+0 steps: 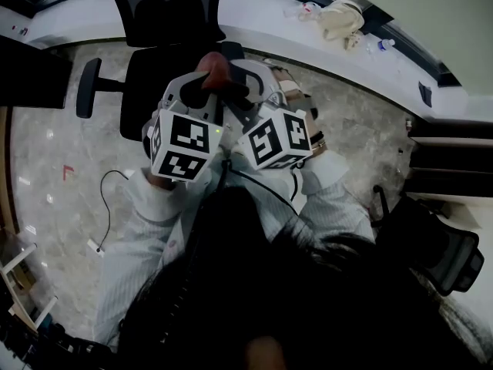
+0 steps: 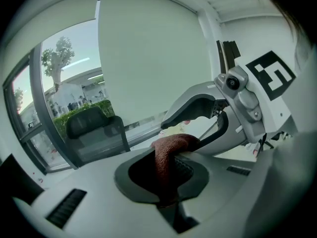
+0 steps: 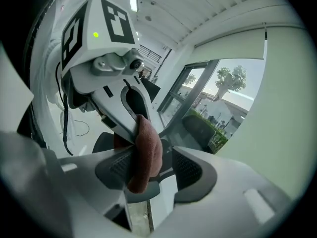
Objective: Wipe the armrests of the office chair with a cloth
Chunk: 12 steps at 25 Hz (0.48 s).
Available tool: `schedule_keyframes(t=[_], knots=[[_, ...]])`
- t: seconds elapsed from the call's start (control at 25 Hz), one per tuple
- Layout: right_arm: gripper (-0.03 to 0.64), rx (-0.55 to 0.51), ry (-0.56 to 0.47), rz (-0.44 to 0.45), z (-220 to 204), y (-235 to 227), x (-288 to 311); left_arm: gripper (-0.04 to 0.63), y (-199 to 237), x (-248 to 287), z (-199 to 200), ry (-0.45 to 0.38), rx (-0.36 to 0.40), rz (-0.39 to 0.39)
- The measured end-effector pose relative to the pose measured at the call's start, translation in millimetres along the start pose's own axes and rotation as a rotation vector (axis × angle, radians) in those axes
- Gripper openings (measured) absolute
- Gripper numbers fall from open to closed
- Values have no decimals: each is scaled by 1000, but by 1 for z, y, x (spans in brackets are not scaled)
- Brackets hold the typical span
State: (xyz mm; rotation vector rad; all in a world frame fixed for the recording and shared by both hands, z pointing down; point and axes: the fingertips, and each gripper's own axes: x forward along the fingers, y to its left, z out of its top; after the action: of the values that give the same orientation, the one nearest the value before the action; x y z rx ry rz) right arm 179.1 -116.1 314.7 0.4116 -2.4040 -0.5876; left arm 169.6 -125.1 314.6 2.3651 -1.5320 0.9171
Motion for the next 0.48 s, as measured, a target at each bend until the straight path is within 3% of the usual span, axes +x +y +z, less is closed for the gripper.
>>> schedule_keyframes(t=[0.08, 0.2, 0.36, 0.48], knots=[[185, -13, 8, -5, -1, 4, 5, 29, -1, -2, -3, 16, 23, -23], [66, -32, 4, -35, -2, 6, 10, 29, -6, -4, -7, 34, 22, -78], [39, -24, -10, -8, -3, 17, 14, 29, -12, -6, -17, 79, 49, -138], [29, 16, -23, -13, -3, 16, 13, 29, -11, -8, -20, 67, 34, -146]])
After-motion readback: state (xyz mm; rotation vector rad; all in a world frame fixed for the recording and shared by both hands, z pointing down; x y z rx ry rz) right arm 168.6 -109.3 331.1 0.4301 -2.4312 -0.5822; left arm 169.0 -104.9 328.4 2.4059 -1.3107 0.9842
